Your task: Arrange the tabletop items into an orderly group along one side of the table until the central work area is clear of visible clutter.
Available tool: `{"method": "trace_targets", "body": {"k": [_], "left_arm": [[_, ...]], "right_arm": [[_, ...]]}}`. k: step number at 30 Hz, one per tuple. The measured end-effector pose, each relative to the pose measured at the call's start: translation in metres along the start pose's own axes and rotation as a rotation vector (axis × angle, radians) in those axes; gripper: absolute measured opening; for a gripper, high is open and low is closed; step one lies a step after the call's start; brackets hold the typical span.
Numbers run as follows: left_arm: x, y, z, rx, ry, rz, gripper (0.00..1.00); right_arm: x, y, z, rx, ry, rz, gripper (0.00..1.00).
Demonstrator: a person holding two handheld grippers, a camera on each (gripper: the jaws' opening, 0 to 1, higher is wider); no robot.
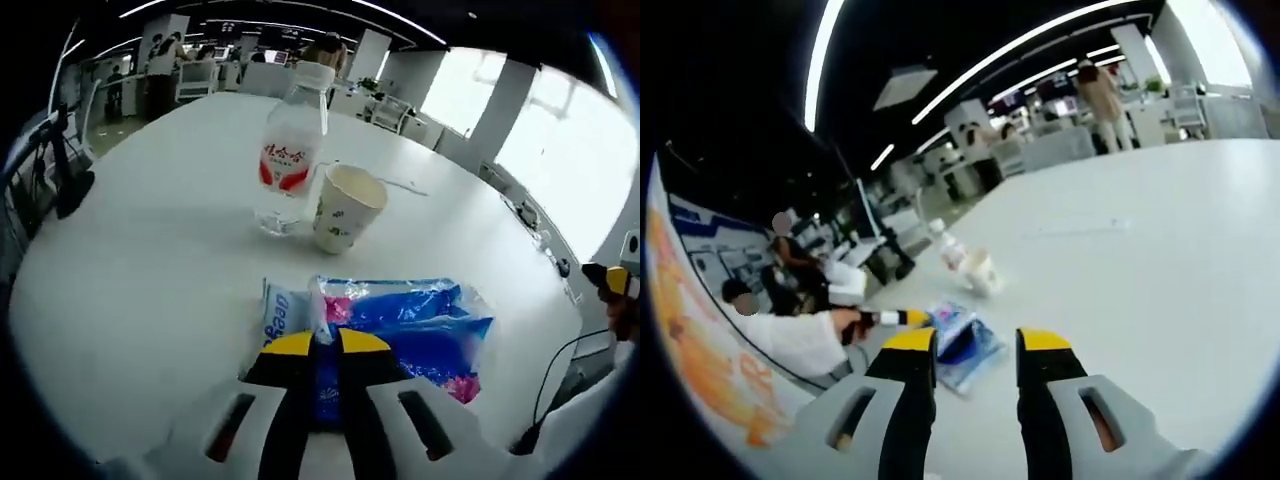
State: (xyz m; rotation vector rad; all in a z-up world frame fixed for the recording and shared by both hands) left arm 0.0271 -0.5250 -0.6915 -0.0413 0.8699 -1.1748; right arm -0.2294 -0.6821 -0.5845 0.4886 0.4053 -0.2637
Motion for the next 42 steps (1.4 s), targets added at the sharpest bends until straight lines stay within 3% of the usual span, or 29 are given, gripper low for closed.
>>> {"method": "trace_targets", "body": {"k": [7, 11, 15, 17, 19, 22, 26, 29, 32, 36, 42], "left_arm": [[-0.015, -0.012, -0.007, -0.012, -0.03, 0.045, 0.01], [-0.02, -0.031, -0.007, -0.004, -0.048, 0.054, 0.01], [-0.022, -0.054, 0.001, 0.084, -0.054, 0.057, 0.01], [-0.021, -0.066, 0.006, 0.08, -0.071, 0.036, 0.01], [-0.021, -0.078, 0.01, 0.085, -0.086, 0.016, 0.01], [-0.019, -0.091, 0.014, 0.115, -0.09, 0.0, 0.02], [-0.017, -0.098, 0.017, 0.137, -0.099, -0.013, 0.02], [-0.015, -0.101, 0.014, 0.086, -0.086, -0.044, 0.02], [-0.015, -0.107, 0.016, 0.069, -0.096, -0.069, 0.03], [-0.014, -0.119, 0.017, 0.049, -0.097, -0.111, 0.03], [-0.008, -0.129, 0.013, 0.04, -0.081, -0.149, 0.03]], "right_arm": [[0.021, 0.015, -0.013, 0.0, 0.087, 0.042, 0.29], [0.04, 0.036, -0.02, -0.035, 0.153, 0.101, 0.29], [0.057, 0.062, -0.02, -0.038, 0.189, 0.162, 0.3], [0.065, 0.069, -0.025, -0.09, 0.223, 0.164, 0.3], [0.072, 0.066, -0.031, -0.13, 0.252, 0.122, 0.3], [0.074, 0.065, -0.027, -0.087, 0.238, 0.105, 0.3], [0.069, 0.046, -0.025, -0.107, 0.231, 0.029, 0.18], [0.063, 0.036, -0.025, 0.01, 0.224, 0.019, 0.1], [0.056, 0.024, -0.028, 0.034, 0.228, -0.007, 0.0], [0.049, 0.014, -0.025, 0.169, 0.216, -0.005, 0.0], [0.04, 0.002, -0.02, 0.188, 0.207, -0.018, 0.0]]}}
Point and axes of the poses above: the point that each gripper's makers call its tool centre point, and the gripper's own axes: x roughly forward along the fingers, y roughly to its left, z roughly out of its top, the point moved 4 cm from there along -x, roughly backward along the fingers, and after that the axes turned 10 degrees about -z, right-handed, at the moved point
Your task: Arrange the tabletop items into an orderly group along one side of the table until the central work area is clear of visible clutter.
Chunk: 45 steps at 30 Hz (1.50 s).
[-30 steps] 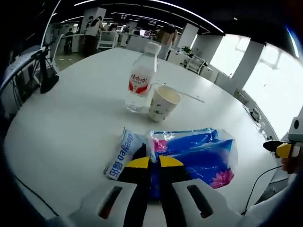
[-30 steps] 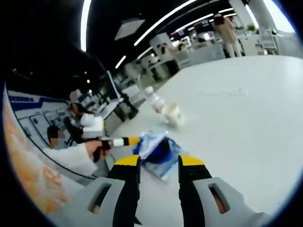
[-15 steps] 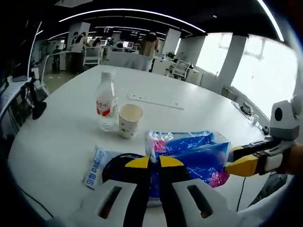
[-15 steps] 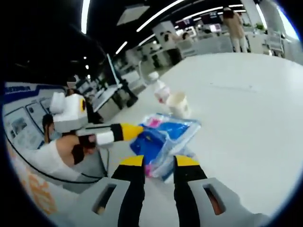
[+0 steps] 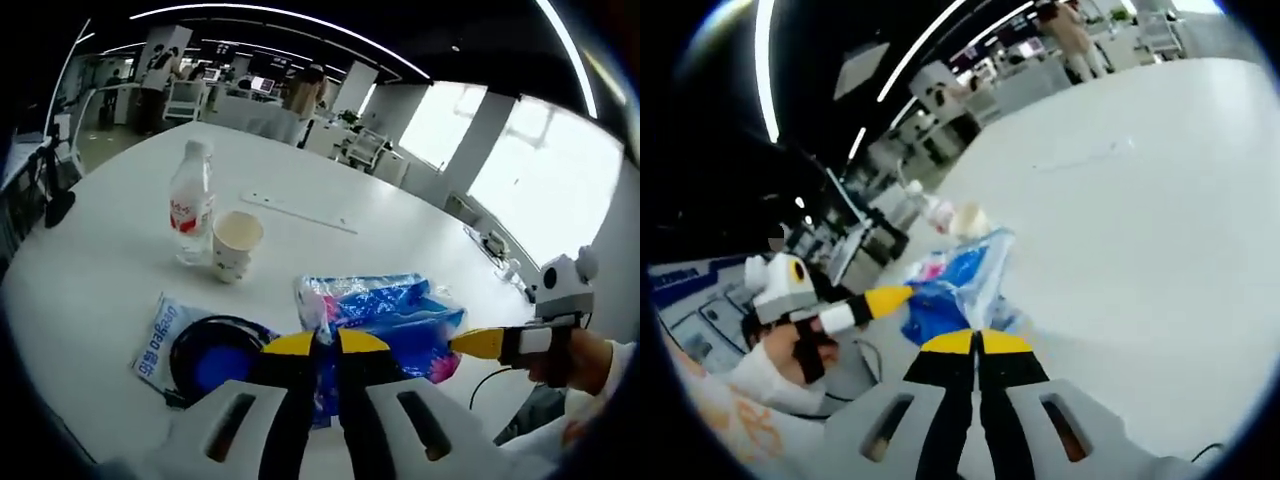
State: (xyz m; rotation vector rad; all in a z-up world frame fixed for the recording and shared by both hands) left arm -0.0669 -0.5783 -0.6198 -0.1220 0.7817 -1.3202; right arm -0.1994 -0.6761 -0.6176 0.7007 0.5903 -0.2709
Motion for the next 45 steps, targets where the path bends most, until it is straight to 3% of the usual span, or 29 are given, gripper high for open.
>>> {"method": "trace_targets", "body": {"k": [3, 6, 12, 22, 25, 30, 39, 45], "left_arm": [[0.007, -0.004, -0.002, -0.019, 0.011, -0.029, 0.04], [0.014, -0.013, -0.002, 0.036, 0.041, -0.052, 0.04], [0.034, -0.034, 0.0, 0.049, 0.072, -0.115, 0.04], [0.075, -0.078, 0.003, 0.176, 0.17, -0.242, 0.04], [0.09, -0.089, 0.001, 0.23, 0.216, -0.267, 0.05], [0.109, -0.102, 0.003, 0.234, 0.25, -0.301, 0.05], [0.145, -0.105, -0.002, 0.237, 0.293, -0.307, 0.05], [0.175, -0.09, -0.01, 0.155, 0.312, -0.265, 0.05]], "right_arm": [[-0.005, -0.007, 0.002, -0.006, -0.015, -0.015, 0.0], [-0.01, -0.017, 0.003, 0.028, -0.023, -0.021, 0.0], [-0.025, -0.039, 0.002, 0.082, -0.06, -0.074, 0.0], [-0.049, -0.088, 0.008, 0.156, -0.122, -0.165, 0.0], [-0.054, -0.103, 0.012, 0.17, -0.13, -0.188, 0.0], [-0.06, -0.124, 0.025, 0.183, -0.147, -0.224, 0.0], [-0.052, -0.156, 0.039, 0.158, -0.147, -0.264, 0.0], [-0.035, -0.175, 0.043, 0.142, -0.126, -0.282, 0.0]]}}
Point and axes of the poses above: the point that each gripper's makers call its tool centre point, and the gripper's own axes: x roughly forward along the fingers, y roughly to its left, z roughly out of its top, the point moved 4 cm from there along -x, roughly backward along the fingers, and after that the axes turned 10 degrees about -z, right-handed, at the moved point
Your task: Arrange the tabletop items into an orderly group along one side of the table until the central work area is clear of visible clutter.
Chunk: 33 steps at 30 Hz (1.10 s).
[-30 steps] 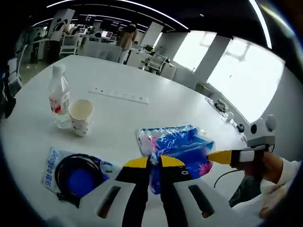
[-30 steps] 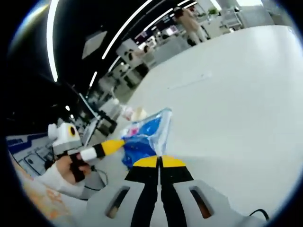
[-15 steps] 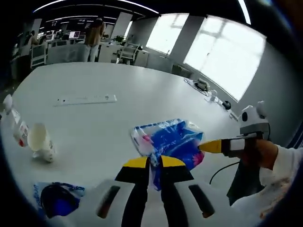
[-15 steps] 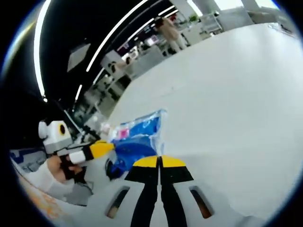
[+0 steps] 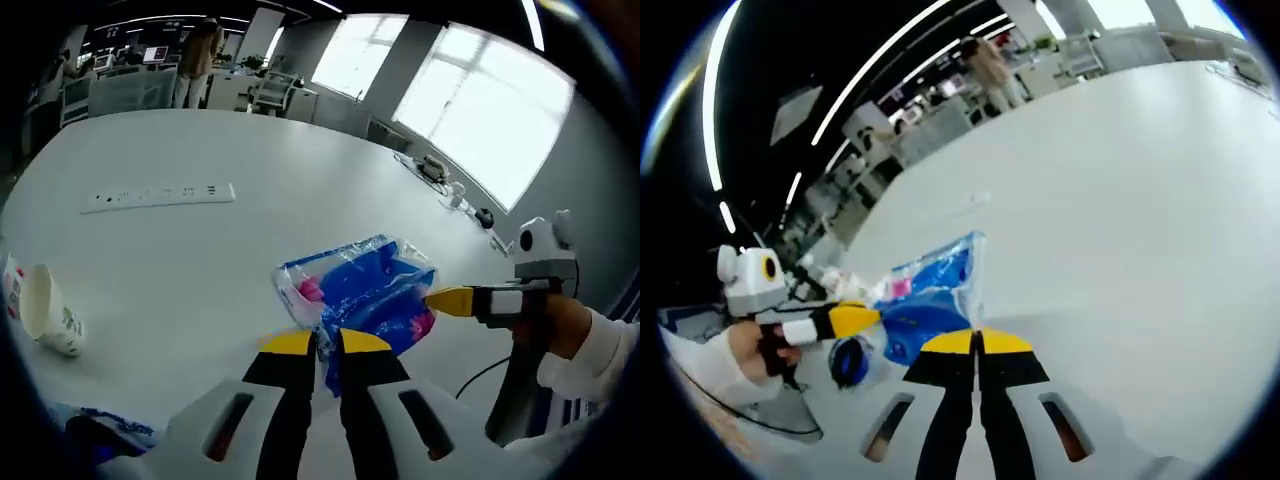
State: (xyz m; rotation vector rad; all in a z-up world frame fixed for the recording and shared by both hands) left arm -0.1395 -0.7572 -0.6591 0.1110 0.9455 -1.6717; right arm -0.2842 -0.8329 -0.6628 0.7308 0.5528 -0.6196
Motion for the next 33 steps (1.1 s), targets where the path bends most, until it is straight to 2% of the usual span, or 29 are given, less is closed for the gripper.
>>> {"method": "trace_targets", "body": {"k": [3, 8, 11, 14, 16, 20, 23, 28, 31, 33], "left_arm": [[0.011, 0.01, 0.002, -0.021, 0.007, 0.012, 0.05], [0.032, 0.028, 0.008, 0.008, 0.046, 0.043, 0.04], [0.041, 0.037, 0.012, 0.025, 0.05, 0.056, 0.04], [0.048, 0.046, 0.01, 0.018, 0.054, 0.075, 0.04], [0.054, 0.055, 0.003, 0.011, 0.081, 0.098, 0.04], [0.058, 0.061, -0.004, -0.013, 0.091, 0.108, 0.04], [0.062, 0.062, -0.003, -0.061, 0.068, 0.1, 0.04], [0.066, 0.063, 0.0, 0.013, 0.078, 0.109, 0.04], [0.067, 0.066, 0.0, 0.006, 0.074, 0.097, 0.04], [0.067, 0.067, -0.001, -0.004, 0.064, 0.094, 0.04]], "right_arm": [[0.012, -0.005, 0.001, -0.007, 0.008, -0.003, 0.0], [0.039, -0.016, 0.004, -0.041, 0.029, -0.012, 0.0], [0.052, -0.02, 0.007, -0.073, 0.032, -0.014, 0.0], [0.067, -0.027, 0.006, -0.085, 0.053, -0.015, 0.0], [0.074, -0.029, 0.001, -0.107, 0.083, -0.017, 0.0], [0.082, -0.033, -0.003, -0.147, 0.098, -0.024, 0.0], [0.086, -0.039, -0.005, -0.157, 0.106, -0.049, 0.0], [0.091, -0.042, -0.008, -0.149, 0.108, -0.058, 0.0], [0.093, -0.044, -0.011, -0.153, 0.109, -0.062, 0.0], [0.091, -0.047, -0.016, -0.114, 0.123, -0.057, 0.0]]}}
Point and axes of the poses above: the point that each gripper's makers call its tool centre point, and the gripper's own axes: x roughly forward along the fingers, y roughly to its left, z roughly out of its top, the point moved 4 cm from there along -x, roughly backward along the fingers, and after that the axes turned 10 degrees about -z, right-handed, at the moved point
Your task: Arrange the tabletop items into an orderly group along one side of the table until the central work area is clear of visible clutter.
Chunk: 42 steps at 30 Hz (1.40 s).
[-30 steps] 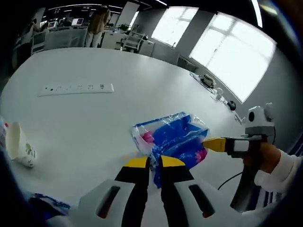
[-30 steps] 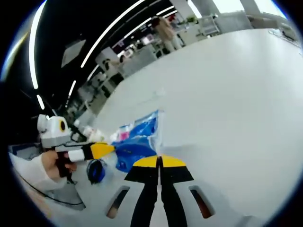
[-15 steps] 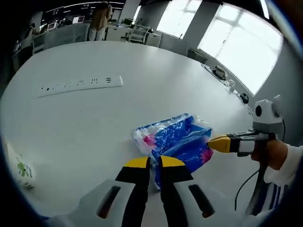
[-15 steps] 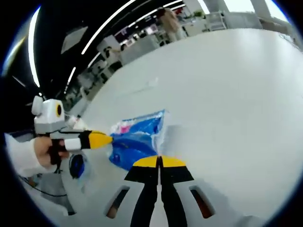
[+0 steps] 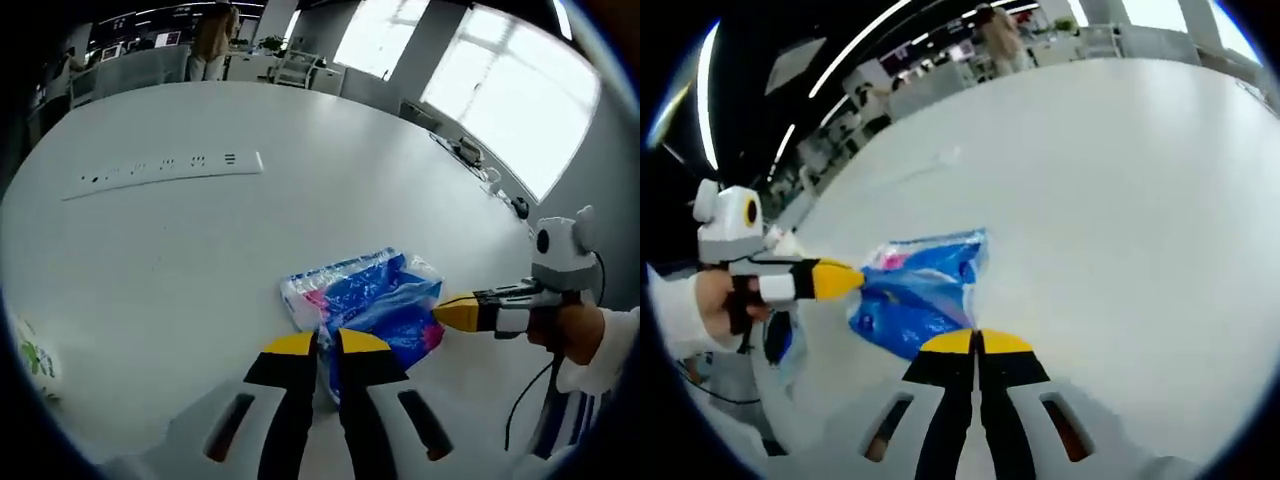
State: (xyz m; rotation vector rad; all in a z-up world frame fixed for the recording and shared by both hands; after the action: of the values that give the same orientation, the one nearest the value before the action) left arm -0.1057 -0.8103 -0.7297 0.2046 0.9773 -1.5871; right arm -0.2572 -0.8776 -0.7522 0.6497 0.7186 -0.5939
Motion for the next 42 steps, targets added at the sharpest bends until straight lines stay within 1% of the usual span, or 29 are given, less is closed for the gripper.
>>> {"method": "trace_targets", "body": {"k": [1, 6, 10, 16, 17, 19, 20, 21, 22, 23, 24, 27, 29, 30, 32, 33, 34, 37, 39, 42], "left_arm": [[0.0, 0.0, 0.0, 0.002, 0.0, 0.004, 0.04], [-0.001, -0.001, -0.003, 0.02, -0.002, 0.004, 0.04], [-0.001, -0.002, -0.004, 0.015, -0.001, 0.006, 0.04], [-0.004, -0.003, -0.004, 0.053, -0.003, 0.003, 0.06], [-0.005, -0.004, -0.003, 0.055, -0.005, 0.003, 0.07], [-0.008, -0.005, -0.002, 0.064, -0.013, 0.008, 0.08], [-0.009, -0.005, -0.001, 0.064, -0.022, 0.01, 0.1], [-0.011, -0.006, 0.001, 0.066, -0.034, 0.01, 0.12], [-0.013, -0.006, 0.002, 0.068, -0.037, 0.01, 0.14], [-0.015, -0.008, 0.003, 0.068, -0.044, 0.008, 0.16], [-0.016, -0.009, 0.003, 0.069, -0.049, 0.007, 0.17], [-0.024, -0.014, 0.005, 0.098, -0.067, 0.013, 0.22], [-0.03, -0.016, 0.006, 0.109, -0.085, 0.018, 0.29], [-0.033, -0.017, 0.007, 0.112, -0.097, 0.019, 0.33], [-0.039, -0.02, 0.008, 0.121, -0.114, 0.018, 0.43], [-0.043, -0.022, 0.008, 0.13, -0.12, 0.02, 0.48], [-0.046, -0.023, 0.008, 0.137, -0.122, 0.021, 0.51], [-0.057, -0.029, 0.007, 0.156, -0.143, 0.024, 0.57], [-0.064, -0.032, 0.006, 0.168, -0.152, 0.021, 0.6], [-0.074, -0.036, 0.006, 0.192, -0.164, 0.023, 0.62]], "right_arm": [[0.0, -0.001, 0.001, 0.026, -0.009, -0.004, 0.0], [0.001, -0.001, 0.001, 0.021, -0.021, -0.002, 0.0], [0.001, 0.0, 0.001, 0.032, -0.017, 0.002, 0.0], [0.001, 0.003, 0.002, 0.033, -0.02, -0.009, 0.0], [0.001, 0.004, 0.002, 0.024, -0.021, -0.012, 0.0], [0.001, 0.005, 0.003, -0.067, -0.036, -0.017, 0.0], [0.001, 0.004, 0.004, -0.096, -0.044, -0.029, 0.02], [-0.001, 0.008, 0.006, -0.104, -0.059, -0.026, 0.06], [-0.004, 0.012, 0.008, -0.108, -0.079, -0.024, 0.12], [-0.005, 0.013, 0.011, -0.116, -0.094, -0.028, 0.19], [-0.007, 0.013, 0.014, -0.123, -0.105, -0.038, 0.23], [-0.015, 0.017, 0.023, -0.12, -0.147, -0.037, 0.26], [-0.02, 0.019, 0.026, -0.122, -0.164, -0.034, 0.32], [-0.024, 0.021, 0.029, -0.137, -0.183, -0.037, 0.34], [-0.032, 0.025, 0.031, -0.153, -0.209, -0.03, 0.41], [-0.035, 0.027, 0.031, -0.155, -0.217, -0.025, 0.44], [-0.038, 0.029, 0.031, -0.155, -0.223, -0.019, 0.47], [-0.049, 0.036, 0.028, -0.168, -0.248, -0.001, 0.54], [-0.055, 0.041, 0.025, -0.171, -0.248, 0.011, 0.58], [-0.063, 0.045, 0.019, -0.168, -0.235, 0.014, 0.62]]}}
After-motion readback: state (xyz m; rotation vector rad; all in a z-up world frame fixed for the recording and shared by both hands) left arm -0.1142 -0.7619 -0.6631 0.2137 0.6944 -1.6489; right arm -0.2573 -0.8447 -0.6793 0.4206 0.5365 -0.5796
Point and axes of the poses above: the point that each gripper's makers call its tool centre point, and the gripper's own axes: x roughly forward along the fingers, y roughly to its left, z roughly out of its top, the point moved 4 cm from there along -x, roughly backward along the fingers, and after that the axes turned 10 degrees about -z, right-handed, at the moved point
